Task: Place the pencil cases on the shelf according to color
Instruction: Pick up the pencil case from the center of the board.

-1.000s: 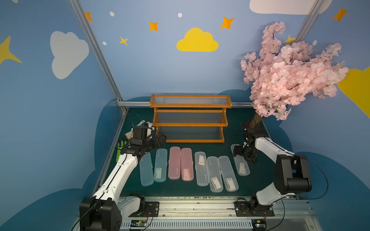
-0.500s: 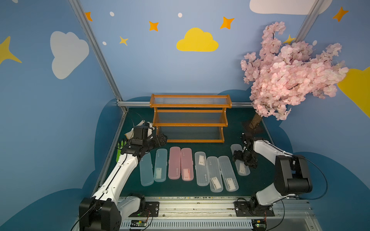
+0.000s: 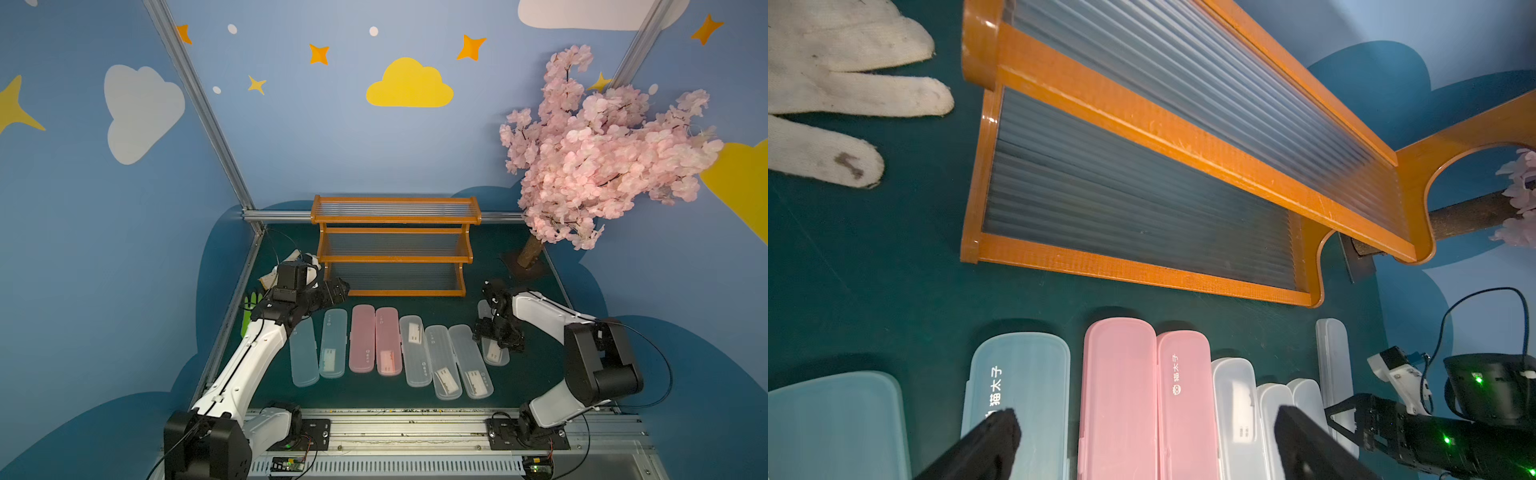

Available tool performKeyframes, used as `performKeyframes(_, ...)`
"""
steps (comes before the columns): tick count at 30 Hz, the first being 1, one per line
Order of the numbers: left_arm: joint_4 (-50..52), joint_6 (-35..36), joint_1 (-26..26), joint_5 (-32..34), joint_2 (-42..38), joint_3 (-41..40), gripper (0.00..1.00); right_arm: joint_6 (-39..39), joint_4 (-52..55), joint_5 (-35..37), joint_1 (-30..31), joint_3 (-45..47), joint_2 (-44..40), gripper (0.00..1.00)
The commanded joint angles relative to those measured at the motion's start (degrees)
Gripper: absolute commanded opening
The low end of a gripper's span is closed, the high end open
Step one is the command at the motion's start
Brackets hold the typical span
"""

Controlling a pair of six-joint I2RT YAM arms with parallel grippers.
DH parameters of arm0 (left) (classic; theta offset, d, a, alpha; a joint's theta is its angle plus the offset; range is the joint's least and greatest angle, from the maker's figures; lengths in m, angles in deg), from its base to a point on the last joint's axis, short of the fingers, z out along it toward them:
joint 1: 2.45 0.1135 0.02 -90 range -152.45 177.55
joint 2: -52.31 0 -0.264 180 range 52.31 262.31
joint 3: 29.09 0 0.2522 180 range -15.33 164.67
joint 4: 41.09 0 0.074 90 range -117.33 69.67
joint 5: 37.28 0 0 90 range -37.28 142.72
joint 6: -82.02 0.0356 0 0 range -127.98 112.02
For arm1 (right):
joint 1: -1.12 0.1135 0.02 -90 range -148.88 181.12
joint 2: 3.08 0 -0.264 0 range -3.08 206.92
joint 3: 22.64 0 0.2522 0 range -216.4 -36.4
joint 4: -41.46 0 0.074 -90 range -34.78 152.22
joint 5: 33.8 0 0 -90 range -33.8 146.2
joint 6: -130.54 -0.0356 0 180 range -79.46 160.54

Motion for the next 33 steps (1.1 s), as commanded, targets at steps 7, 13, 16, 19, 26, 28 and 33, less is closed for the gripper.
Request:
performKeyframes(7,-0.6,0.3,-0.1,-1.7,-1.0,0.9,1.0,-5.2,0.1,-1.6,2.8,4.6,-4.6,0.96)
performKeyframes(13,-0.8,0.3,-0.1,-2.2,-0.9,1.0,1.0,-6.3,-3.5,-5.5,3.7,7.4,-2.9,0.88)
performKeyframes(16,-0.7,0.3,-0.1,-2.2,-0.8,1.1,1.0,-7.0,-3.4,-4.0,4.6,7.0,-2.1,0.87)
performKeyframes(19,-0.8,0.4,-0.1,-2.2,-0.7,1.2,1.0,-7.2,-3.0,-2.7,5.0,7.0,-2.7,0.81)
performKeyframes(26,-0.5,0.8,-0.1,-1.5,-0.1,2.0,1.0,-7.4,2.2,2.2,7.8,6.3,-11.0,0.67)
performKeyframes(28,0.5,1.2,-0.1,-1.0,0.2,3.6,1.0,-7.5,4.5,2.9,9.1,5.4,-13.9,0.67)
performKeyframes(33,1.4,-0.2,-0.1,-2.2,0.6,9.0,1.0,-8.1,11.0,5.3,13.7,1.2,-19.1,0.67)
